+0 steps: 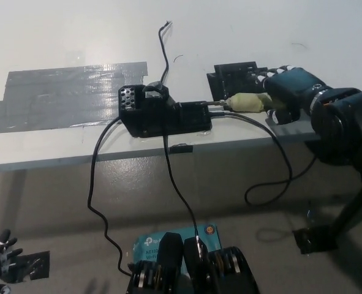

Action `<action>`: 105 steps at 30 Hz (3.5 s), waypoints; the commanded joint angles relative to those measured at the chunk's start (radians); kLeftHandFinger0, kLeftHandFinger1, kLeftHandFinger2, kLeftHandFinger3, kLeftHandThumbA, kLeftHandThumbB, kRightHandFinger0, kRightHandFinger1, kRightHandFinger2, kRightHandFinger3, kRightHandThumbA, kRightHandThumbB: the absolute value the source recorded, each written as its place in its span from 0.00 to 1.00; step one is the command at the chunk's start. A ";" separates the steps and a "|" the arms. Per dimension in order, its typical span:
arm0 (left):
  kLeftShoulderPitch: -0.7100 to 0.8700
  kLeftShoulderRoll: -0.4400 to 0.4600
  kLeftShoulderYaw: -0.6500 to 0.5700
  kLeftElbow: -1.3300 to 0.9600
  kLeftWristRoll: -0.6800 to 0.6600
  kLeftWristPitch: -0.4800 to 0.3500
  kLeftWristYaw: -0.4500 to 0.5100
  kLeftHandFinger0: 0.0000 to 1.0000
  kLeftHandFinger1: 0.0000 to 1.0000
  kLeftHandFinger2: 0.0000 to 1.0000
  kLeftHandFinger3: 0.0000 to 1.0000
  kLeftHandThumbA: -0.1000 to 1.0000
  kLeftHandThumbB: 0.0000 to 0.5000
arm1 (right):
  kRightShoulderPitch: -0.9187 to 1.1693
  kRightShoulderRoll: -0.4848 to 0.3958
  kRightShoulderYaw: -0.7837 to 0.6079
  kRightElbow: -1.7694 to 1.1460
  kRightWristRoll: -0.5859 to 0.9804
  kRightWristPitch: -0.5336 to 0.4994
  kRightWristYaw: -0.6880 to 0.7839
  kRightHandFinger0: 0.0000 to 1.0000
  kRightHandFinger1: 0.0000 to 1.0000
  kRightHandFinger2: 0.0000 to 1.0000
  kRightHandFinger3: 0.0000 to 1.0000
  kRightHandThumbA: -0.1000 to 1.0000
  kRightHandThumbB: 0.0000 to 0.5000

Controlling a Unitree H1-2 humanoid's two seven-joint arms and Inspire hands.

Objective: The robot uses its right hand to grab and lift the soldering gun kept on the middle of the table and puts it in its base

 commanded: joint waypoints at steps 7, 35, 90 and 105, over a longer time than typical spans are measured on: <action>0.006 0.029 0.007 -0.033 0.004 0.001 -0.011 0.77 0.86 0.97 1.00 1.00 0.18 | -0.043 0.007 -0.046 0.036 -0.063 -0.080 0.009 1.00 1.00 1.00 1.00 0.41 0.57; 0.012 0.038 -0.023 -0.060 0.034 0.001 -0.017 0.77 0.87 0.98 1.00 1.00 0.13 | -0.027 0.045 -0.100 0.207 -0.104 -0.067 -0.013 1.00 1.00 1.00 1.00 0.40 0.54; 0.015 0.093 -0.100 -0.058 0.015 -0.063 -0.170 1.00 1.00 1.00 1.00 1.00 0.31 | 0.140 0.071 0.086 0.226 -0.362 0.137 -0.008 0.00 0.19 0.56 0.74 0.22 0.00; 0.010 0.102 -0.110 -0.042 0.027 -0.096 -0.185 1.00 1.00 1.00 1.00 1.00 0.39 | 0.204 0.074 -0.150 0.199 -0.233 0.029 -0.299 0.00 0.33 0.63 0.55 0.00 0.09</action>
